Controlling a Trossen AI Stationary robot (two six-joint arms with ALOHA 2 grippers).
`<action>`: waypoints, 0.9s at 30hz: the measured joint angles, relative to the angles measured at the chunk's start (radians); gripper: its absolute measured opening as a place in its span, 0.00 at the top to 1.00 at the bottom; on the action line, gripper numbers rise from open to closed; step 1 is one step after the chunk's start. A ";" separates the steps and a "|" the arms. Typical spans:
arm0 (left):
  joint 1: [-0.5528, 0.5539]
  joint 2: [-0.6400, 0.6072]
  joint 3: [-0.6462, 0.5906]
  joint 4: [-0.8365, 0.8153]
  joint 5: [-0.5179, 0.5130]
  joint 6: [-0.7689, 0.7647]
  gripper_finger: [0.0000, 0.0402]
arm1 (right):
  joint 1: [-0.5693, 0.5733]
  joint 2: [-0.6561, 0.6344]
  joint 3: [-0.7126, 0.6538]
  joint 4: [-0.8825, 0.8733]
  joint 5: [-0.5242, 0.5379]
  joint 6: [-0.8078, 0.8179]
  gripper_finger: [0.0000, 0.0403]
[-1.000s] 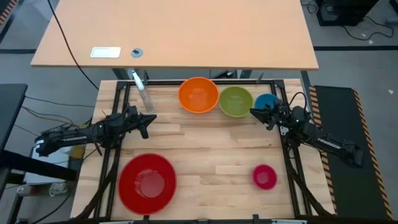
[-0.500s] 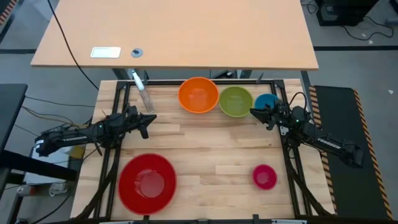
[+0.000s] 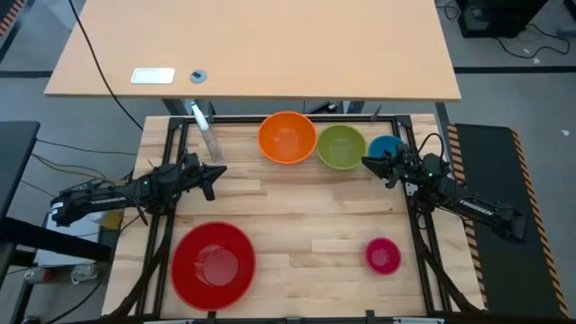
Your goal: Nest bowls inside each other
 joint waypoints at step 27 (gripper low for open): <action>0.069 0.000 0.000 0.494 -0.153 -0.542 0.98 | -0.001 0.005 0.000 0.180 0.344 0.118 0.76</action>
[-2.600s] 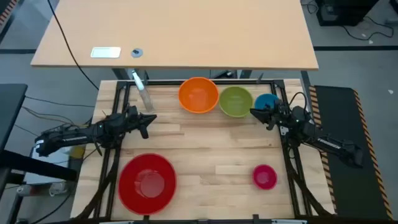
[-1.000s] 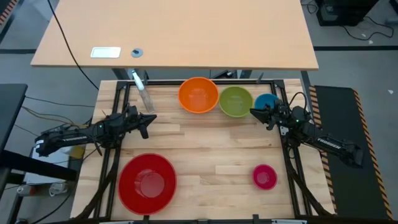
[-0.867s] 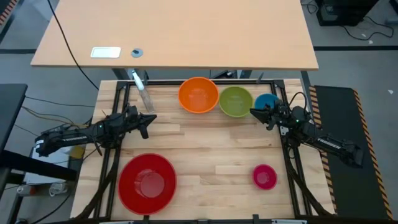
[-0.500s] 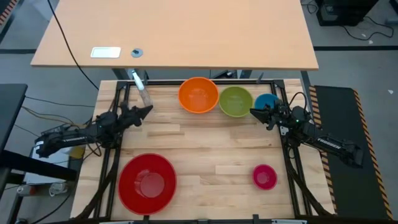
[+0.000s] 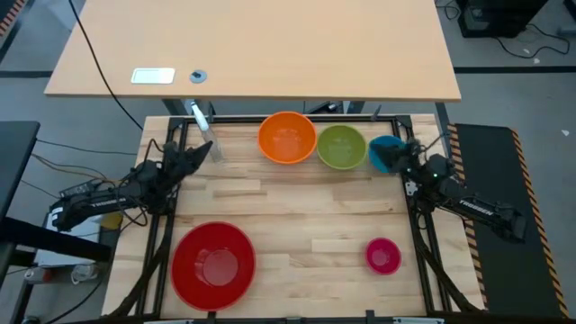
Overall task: Nest bowls inside each other
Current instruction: Stack the orange bowl into the red bowl
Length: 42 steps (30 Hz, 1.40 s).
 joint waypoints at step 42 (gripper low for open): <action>0.010 0.445 0.452 -0.534 0.267 0.052 0.61 | -0.034 1.673 1.531 -0.941 -0.132 -0.736 0.64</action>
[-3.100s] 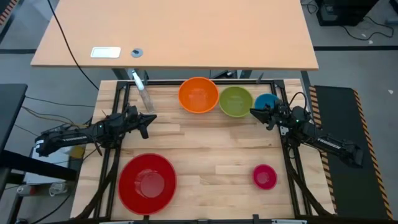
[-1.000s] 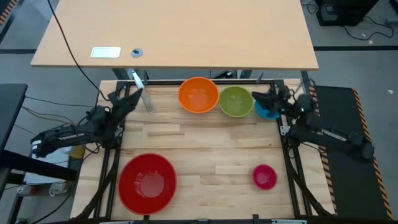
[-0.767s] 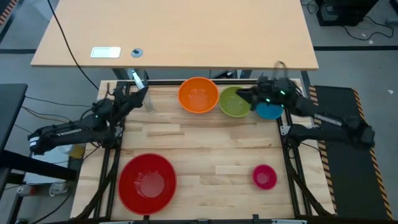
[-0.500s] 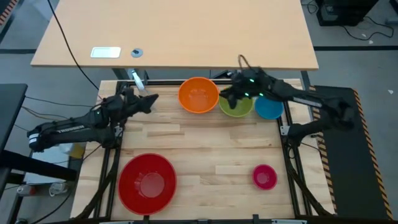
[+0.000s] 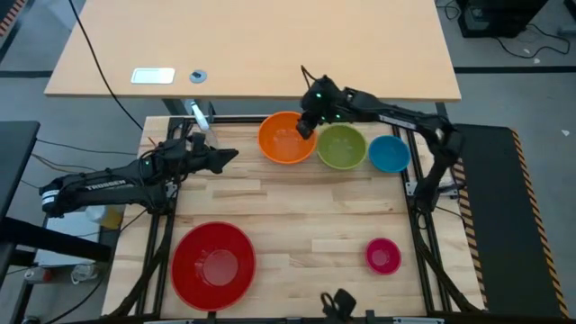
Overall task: Nest bowls inside each other
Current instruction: Stack the orange bowl into the red bowl
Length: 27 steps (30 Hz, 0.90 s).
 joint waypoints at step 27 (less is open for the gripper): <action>0.001 0.000 0.000 -0.066 0.002 -0.001 0.61 | -0.106 0.214 0.036 -0.120 -0.065 -0.078 0.65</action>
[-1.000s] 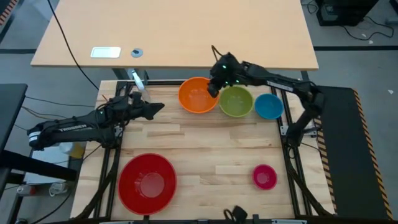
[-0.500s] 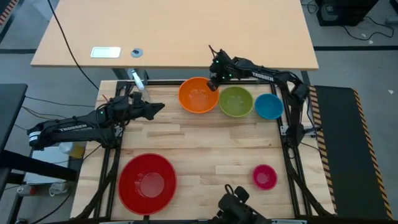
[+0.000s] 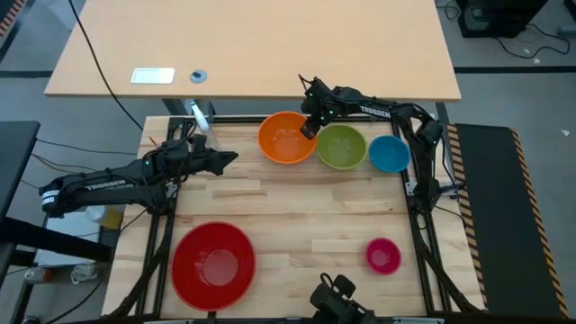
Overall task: Nest bowls inside each other
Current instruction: Stack the orange bowl into the red bowl
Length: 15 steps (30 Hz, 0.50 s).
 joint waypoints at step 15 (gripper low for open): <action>-0.001 -0.001 0.000 0.204 0.072 0.167 0.61 | 0.072 -0.003 -0.008 -0.005 -0.030 -0.015 0.94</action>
